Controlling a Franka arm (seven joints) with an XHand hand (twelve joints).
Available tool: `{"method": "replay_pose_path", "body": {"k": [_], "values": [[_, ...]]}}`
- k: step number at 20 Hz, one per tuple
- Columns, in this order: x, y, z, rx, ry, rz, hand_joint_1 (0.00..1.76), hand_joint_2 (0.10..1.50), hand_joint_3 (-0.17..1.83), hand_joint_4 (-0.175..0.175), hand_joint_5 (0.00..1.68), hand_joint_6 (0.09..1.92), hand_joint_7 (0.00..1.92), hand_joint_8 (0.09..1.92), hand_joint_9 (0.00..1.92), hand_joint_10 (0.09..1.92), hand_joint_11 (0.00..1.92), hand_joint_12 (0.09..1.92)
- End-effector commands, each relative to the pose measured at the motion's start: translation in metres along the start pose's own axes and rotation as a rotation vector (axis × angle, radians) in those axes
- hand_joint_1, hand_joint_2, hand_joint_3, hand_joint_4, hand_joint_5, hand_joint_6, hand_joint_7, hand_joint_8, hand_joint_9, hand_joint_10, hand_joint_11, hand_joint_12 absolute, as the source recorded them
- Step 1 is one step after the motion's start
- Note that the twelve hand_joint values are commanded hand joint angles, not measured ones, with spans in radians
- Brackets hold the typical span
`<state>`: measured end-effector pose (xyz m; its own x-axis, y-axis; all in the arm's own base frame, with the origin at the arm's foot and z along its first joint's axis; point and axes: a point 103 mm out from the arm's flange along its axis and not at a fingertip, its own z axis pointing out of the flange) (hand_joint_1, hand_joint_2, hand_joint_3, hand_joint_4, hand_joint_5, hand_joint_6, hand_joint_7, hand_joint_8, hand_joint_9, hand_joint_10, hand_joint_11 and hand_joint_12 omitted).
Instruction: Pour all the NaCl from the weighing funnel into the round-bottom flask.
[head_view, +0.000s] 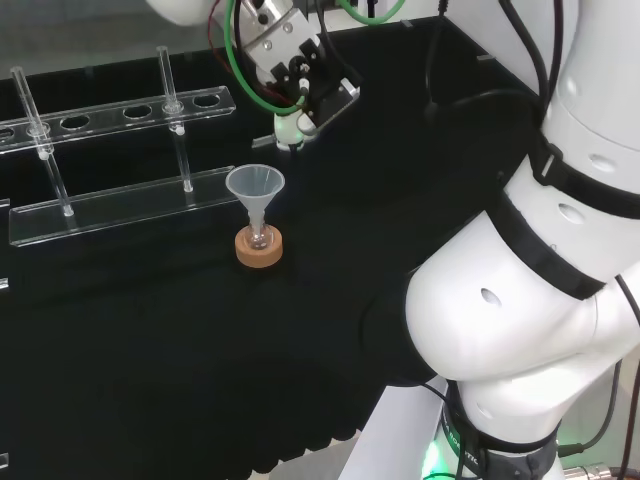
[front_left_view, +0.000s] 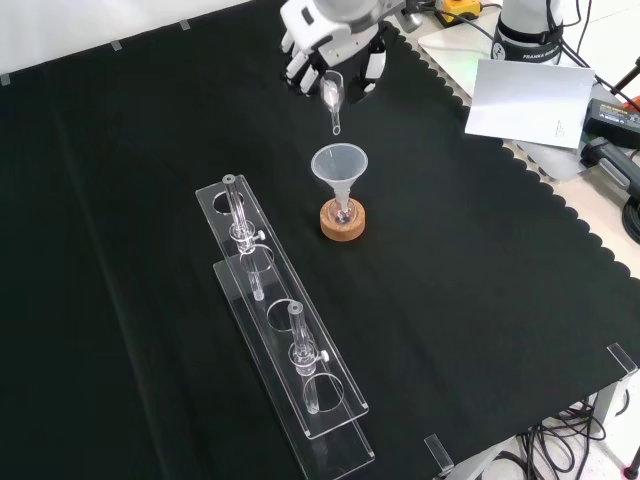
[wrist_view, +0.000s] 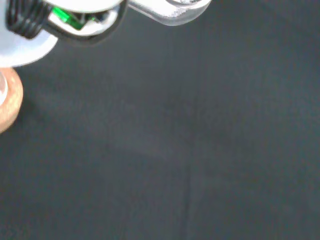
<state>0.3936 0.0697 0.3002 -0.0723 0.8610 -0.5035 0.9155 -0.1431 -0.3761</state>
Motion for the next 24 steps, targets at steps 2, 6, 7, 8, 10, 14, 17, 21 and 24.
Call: {"method": "replay_pose_path", "body": {"k": [2, 6, 7, 8, 10, 14, 17, 21, 24], "values": [[0.003, 0.009, 0.023, 0.048, -0.061, -0.029, 1.08, 0.71, 0.68, 0.175, 1.13, 0.93, 0.67, 0.63, 1.06, 0.28, 0.85, 1.05], [0.012, 0.009, 0.017, 0.052, -0.094, -0.025, 1.08, 0.71, 0.68, 0.175, 1.13, 0.93, 0.67, 0.63, 1.06, 0.28, 0.85, 1.05], [0.014, 0.008, 0.016, 0.054, -0.102, -0.023, 1.08, 0.71, 0.68, 0.175, 1.13, 0.93, 0.67, 0.63, 1.06, 0.28, 0.85, 1.04], [0.015, 0.008, 0.015, 0.056, -0.110, -0.023, 1.08, 0.71, 0.68, 0.175, 1.13, 0.93, 0.67, 0.63, 1.06, 0.28, 0.85, 1.04], [0.018, 0.009, 0.014, 0.060, -0.131, -0.022, 1.08, 0.71, 0.68, 0.175, 1.13, 0.93, 0.67, 0.63, 1.06, 0.28, 0.85, 1.04], [0.025, 0.009, 0.012, 0.060, -0.160, -0.025, 1.08, 0.71, 0.68, 0.175, 1.13, 0.93, 0.67, 0.63, 1.06, 0.28, 0.85, 1.04], [0.029, 0.009, 0.009, 0.069, -0.205, -0.019, 1.08, 0.71, 0.68, 0.175, 1.13, 0.93, 0.67, 0.63, 1.06, 0.28, 0.85, 1.04], [0.034, 0.009, 0.006, 0.077, -0.217, -0.013, 1.08, 0.70, 0.68, 0.175, 1.13, 0.93, 0.67, 0.63, 1.06, 0.27, 0.85, 1.04], [0.032, 0.008, 0.006, 0.075, -0.224, -0.012, 1.08, 0.70, 0.68, 0.175, 1.13, 0.93, 0.67, 0.63, 1.06, 0.27, 0.85, 1.04]]}}
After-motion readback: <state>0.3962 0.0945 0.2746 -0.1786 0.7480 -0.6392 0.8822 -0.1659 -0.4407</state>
